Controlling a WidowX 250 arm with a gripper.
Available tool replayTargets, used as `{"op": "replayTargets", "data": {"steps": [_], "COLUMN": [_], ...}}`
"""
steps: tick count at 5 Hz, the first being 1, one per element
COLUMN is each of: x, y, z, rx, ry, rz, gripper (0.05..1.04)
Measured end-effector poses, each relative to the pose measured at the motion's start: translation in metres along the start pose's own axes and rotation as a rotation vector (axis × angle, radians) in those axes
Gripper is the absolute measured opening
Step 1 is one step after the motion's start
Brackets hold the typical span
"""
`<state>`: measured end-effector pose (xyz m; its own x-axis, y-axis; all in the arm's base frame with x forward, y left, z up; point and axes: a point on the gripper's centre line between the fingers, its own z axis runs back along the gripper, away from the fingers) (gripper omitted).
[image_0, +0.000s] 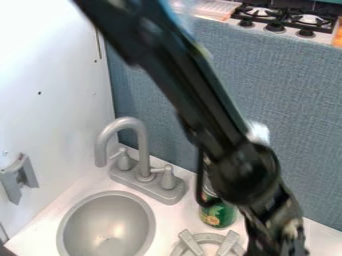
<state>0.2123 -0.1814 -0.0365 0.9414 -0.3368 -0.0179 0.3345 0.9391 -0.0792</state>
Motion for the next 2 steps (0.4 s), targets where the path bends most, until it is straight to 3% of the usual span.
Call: {"op": "replayTargets", "data": {"steps": [1, 2], "x": [-0.002, -0.007], "y": [0.003, 0.025], "z": [0.029, 0.041], "rx": [-0.053, -0.022], "ry": [-0.041, 0.004], "rz": [0.064, 0.081], "gripper": [1.001, 1.001]}}
